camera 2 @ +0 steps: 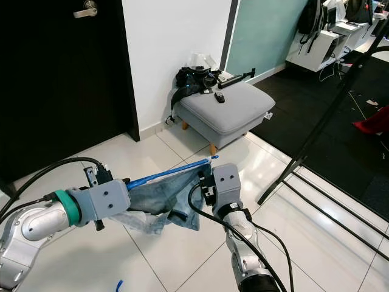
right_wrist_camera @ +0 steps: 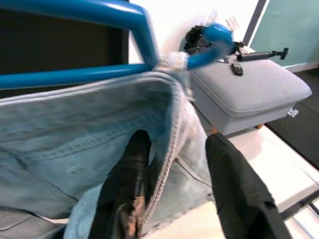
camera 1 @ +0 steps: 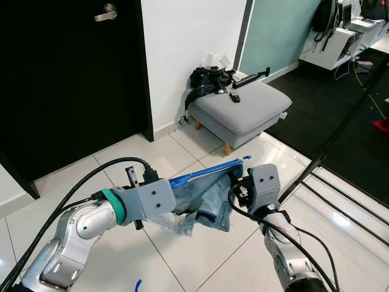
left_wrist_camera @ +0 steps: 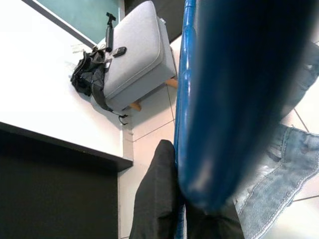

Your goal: Hang hanger

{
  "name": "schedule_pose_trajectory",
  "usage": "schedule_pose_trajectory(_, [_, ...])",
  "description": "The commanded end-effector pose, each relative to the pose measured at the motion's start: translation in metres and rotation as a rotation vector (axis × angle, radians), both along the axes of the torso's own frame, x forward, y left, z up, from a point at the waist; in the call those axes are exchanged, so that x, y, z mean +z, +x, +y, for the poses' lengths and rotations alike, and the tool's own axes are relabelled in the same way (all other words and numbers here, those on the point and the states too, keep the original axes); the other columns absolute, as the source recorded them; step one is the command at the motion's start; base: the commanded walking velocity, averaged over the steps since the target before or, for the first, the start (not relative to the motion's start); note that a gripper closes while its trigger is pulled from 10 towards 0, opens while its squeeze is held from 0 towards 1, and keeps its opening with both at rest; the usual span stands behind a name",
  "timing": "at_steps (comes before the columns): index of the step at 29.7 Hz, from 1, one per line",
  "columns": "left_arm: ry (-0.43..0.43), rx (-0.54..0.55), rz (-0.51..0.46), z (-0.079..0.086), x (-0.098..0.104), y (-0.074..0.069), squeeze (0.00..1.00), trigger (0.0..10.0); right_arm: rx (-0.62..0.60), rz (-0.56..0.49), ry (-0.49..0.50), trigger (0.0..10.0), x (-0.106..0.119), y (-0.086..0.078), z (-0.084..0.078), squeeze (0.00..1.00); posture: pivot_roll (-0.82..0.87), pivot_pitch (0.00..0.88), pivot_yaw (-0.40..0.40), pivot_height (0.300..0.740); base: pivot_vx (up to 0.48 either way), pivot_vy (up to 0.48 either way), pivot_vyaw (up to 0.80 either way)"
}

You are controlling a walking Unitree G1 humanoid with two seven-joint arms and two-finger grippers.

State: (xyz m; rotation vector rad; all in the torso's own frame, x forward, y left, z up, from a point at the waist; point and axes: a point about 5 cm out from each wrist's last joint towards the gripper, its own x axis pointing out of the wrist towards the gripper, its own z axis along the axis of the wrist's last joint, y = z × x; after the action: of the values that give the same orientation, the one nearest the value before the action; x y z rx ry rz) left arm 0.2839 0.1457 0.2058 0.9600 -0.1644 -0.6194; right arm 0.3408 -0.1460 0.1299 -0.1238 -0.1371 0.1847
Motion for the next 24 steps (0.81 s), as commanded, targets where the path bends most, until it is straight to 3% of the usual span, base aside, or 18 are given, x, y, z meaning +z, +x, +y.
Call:
schedule_pose_trajectory(1, [-0.037,-0.019,-0.016,-0.001,0.007,-0.005,0.0,10.0,-0.018,0.016,0.018,0.0,-0.006,-0.001,-0.006,0.0,-0.02,0.12,0.019,0.74,0.0,0.0,0.0])
schedule_pose_trajectory(12, [-0.051,-0.035,0.035,0.006,0.003,-0.018,0.0,10.0,-0.064,-0.021,-0.024,0.0,0.001,0.006,-0.02,0.0,-0.01,0.12,0.008,0.74,0.0,0.0,0.0])
schedule_pose_trajectory(15, [-0.023,-0.042,0.059,0.009,-0.001,-0.021,0.0,10.0,-0.094,-0.044,-0.065,0.0,0.005,0.008,-0.026,0.0,-0.01,0.12,0.007,0.74,0.0,0.0,0.0])
schedule_pose_trajectory(18, [0.06,-0.032,0.076,0.015,-0.008,-0.021,0.0,10.0,-0.128,-0.112,-0.186,0.0,0.016,0.011,-0.029,0.0,-0.01,0.121,0.007,0.74,0.0,0.0,0.0])
schedule_pose_trajectory(23, [0.105,-0.009,0.077,0.018,-0.012,-0.019,0.0,10.0,-0.141,-0.152,-0.237,0.0,0.024,0.012,-0.03,0.0,-0.02,0.12,0.01,0.74,0.0,0.0,0.0])
schedule_pose_trajectory(24, [0.162,0.012,0.083,0.021,-0.017,-0.017,0.0,10.0,-0.152,-0.199,-0.286,0.0,0.032,0.012,-0.029,0.0,-0.02,0.119,0.011,0.74,0.0,0.0,0.0])
